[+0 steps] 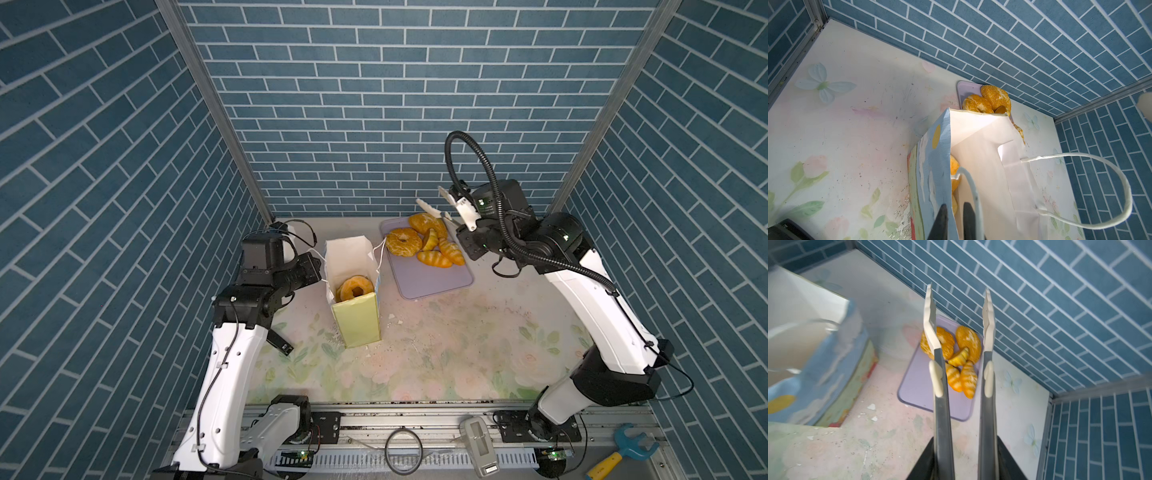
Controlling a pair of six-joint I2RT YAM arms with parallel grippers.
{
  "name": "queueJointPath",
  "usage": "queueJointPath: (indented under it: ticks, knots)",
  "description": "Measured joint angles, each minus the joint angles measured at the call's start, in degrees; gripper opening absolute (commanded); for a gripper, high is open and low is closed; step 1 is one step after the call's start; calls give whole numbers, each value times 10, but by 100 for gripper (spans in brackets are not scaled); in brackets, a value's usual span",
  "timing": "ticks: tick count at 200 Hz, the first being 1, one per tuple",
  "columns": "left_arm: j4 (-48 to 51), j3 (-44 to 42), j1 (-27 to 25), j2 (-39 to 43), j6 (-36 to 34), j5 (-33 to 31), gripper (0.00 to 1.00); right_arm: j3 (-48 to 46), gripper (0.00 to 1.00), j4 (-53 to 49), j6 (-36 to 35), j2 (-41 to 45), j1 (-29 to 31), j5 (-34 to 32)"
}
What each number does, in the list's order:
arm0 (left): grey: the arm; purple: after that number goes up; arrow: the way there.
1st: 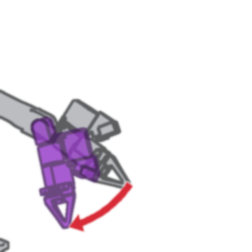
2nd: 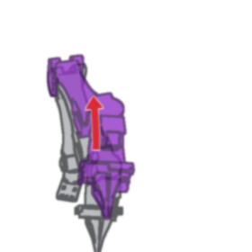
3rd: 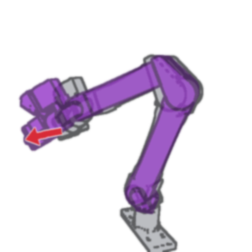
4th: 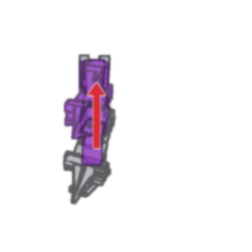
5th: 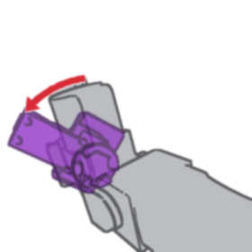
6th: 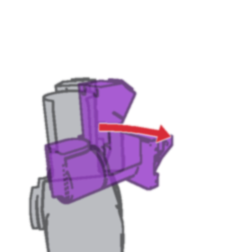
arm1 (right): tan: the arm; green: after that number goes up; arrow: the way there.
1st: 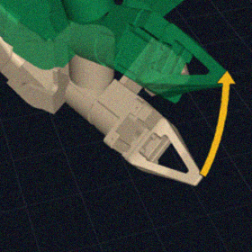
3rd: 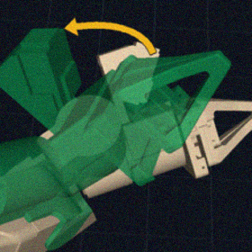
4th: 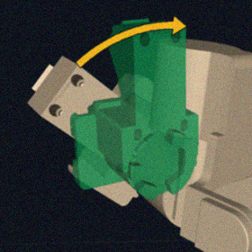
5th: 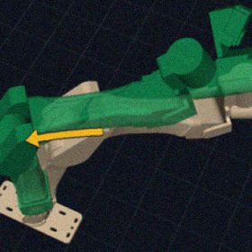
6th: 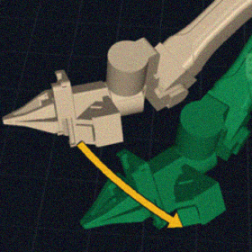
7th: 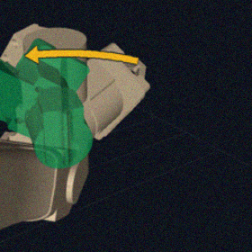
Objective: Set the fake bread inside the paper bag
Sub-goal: 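Move the open tongs back to the tray toward the long loaf, then grip the long golden loaf with the tongs and lift it toward the bag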
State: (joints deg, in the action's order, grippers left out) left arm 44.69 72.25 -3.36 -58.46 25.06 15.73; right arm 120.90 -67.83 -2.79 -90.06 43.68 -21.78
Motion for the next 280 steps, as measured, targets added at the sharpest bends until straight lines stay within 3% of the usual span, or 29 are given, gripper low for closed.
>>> queueJointPath:
  ticks: [49,108,199,280]
  knots:
    - [0,0,0,0,0,0,17,-130,42,34,18,-33,-120,72]
    - [1,0,0,0,0,-7,17,-168,44,96,30,-125,-198,136]
    - [6,0,0,-8,-2,-16,17,-157,45,135,30,-232,-223,199]
    - [7,0,0,-14,-4,-17,17,-156,30,139,36,-243,-226,229]
